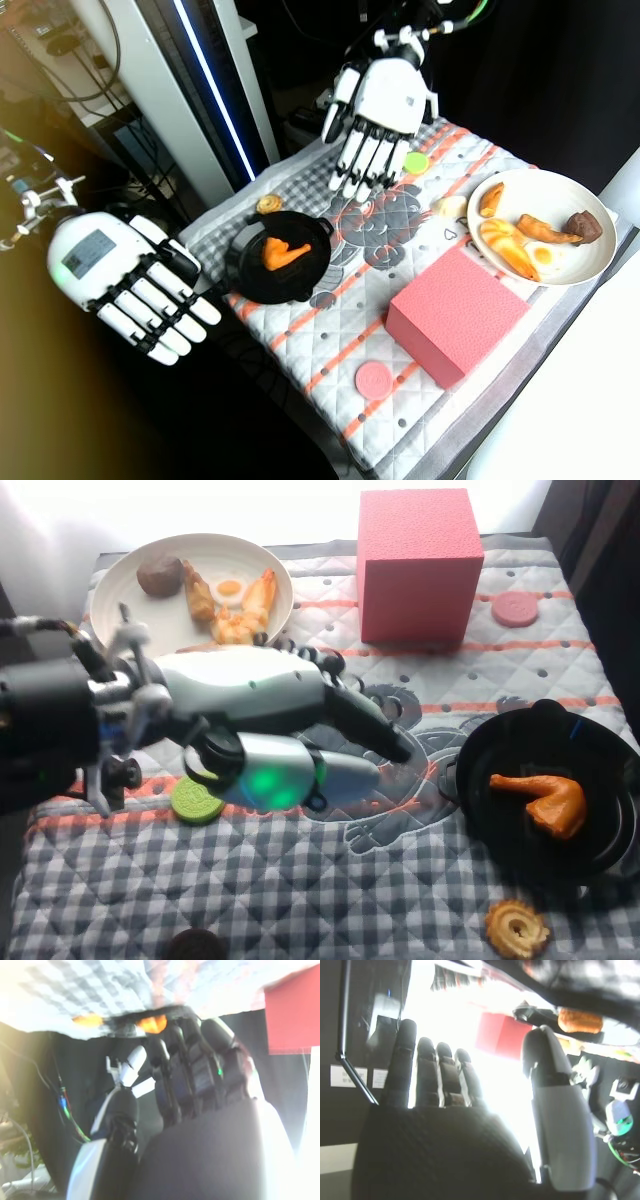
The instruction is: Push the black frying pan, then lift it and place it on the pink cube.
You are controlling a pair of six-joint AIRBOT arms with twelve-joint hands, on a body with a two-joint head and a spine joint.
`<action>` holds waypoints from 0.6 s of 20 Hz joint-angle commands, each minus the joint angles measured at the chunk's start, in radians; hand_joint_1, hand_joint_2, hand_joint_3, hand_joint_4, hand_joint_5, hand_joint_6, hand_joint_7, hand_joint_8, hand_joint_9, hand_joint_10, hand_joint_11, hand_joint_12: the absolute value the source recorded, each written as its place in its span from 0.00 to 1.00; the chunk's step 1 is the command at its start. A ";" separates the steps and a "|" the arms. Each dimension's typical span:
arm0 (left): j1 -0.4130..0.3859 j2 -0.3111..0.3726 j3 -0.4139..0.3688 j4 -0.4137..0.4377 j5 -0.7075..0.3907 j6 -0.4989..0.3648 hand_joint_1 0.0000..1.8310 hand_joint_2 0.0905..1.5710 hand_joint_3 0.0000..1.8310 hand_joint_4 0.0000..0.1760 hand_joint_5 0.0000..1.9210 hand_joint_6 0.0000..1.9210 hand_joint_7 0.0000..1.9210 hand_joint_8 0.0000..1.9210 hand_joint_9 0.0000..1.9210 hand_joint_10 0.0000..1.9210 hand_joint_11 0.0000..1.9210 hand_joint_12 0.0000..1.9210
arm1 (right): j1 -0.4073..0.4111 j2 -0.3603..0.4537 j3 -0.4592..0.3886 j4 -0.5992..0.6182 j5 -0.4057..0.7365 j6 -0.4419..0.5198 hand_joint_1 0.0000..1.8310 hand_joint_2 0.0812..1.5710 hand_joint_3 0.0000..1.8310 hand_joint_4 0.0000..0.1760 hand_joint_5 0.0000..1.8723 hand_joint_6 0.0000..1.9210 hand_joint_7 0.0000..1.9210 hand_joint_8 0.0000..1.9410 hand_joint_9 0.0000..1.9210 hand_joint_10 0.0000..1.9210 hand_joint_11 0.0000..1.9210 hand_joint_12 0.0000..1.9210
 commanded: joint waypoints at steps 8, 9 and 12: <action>-0.012 0.049 -0.009 -0.064 -0.135 -0.006 0.12 0.95 0.00 0.00 0.30 0.01 0.28 0.00 0.12 0.35 0.00 0.75 | 0.123 -0.051 0.089 -0.003 -0.136 -0.095 0.47 0.71 0.00 0.00 0.00 0.00 0.00 0.00 0.02 0.01 0.02 0.01; -0.007 0.054 -0.012 -0.064 -0.135 -0.006 0.10 0.95 0.00 0.00 0.30 0.01 0.29 0.00 0.14 0.31 0.00 0.71 | 0.146 -0.073 0.114 -0.002 -0.175 -0.095 0.47 0.71 0.00 0.00 0.00 0.00 0.01 0.00 0.02 0.01 0.02 0.02; 0.003 0.058 -0.013 -0.073 -0.138 -0.006 0.15 0.94 0.00 0.00 0.30 0.01 0.29 0.00 0.14 0.30 0.00 0.73 | 0.186 -0.114 0.161 -0.002 -0.248 -0.095 0.48 0.72 0.00 0.00 0.00 0.00 0.01 0.00 0.03 0.00 0.00 0.13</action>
